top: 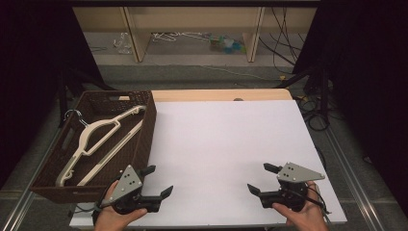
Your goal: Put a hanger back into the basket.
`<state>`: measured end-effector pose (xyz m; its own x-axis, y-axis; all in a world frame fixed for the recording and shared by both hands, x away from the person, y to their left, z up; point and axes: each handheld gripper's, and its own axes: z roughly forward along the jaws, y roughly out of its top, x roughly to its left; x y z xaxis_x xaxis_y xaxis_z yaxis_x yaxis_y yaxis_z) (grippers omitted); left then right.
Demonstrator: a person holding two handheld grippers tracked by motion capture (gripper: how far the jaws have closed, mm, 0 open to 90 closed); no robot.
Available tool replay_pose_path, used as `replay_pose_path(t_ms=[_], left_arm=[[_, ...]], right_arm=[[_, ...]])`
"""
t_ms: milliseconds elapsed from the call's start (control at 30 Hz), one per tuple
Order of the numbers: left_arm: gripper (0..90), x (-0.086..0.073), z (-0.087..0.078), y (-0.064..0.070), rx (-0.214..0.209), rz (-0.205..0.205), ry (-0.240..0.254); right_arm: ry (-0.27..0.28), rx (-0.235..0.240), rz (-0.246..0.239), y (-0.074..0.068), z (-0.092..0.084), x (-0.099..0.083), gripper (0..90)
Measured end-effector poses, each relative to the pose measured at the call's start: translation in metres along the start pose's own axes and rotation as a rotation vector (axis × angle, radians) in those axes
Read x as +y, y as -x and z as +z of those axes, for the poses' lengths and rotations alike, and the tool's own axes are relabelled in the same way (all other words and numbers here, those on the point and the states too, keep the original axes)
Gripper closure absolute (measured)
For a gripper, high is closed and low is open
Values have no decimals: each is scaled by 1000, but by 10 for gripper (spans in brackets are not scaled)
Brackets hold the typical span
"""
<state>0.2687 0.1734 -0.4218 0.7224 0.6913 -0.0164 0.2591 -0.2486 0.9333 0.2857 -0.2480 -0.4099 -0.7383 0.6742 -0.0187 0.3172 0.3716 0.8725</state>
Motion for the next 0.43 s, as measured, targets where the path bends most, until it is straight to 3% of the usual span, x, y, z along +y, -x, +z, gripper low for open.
replay_pose_path(t_ms=[433], left_arm=[[168,-1,1,1,-8,2,-9]], right_arm=[[-21,21,16,0,1,-1,165]])
